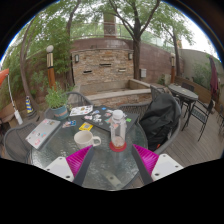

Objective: Pour water

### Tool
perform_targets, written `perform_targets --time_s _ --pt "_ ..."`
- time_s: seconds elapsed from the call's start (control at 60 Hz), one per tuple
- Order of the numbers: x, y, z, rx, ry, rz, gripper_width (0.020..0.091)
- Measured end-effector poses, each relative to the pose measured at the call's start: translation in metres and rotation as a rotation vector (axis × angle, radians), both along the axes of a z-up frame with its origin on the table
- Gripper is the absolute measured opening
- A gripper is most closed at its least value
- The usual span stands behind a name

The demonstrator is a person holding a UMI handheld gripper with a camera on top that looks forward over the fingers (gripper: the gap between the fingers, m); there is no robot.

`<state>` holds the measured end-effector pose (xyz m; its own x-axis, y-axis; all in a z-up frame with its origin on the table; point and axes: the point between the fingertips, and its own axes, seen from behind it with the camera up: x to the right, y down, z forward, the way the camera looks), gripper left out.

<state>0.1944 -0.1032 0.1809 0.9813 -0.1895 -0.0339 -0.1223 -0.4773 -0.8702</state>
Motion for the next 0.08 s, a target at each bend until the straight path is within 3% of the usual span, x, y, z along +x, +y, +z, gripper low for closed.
perform_targets --time_s 0.083 --pt "-0.026 -0.036 0.020 -0.009 -0.006 -0.025 0.0839"
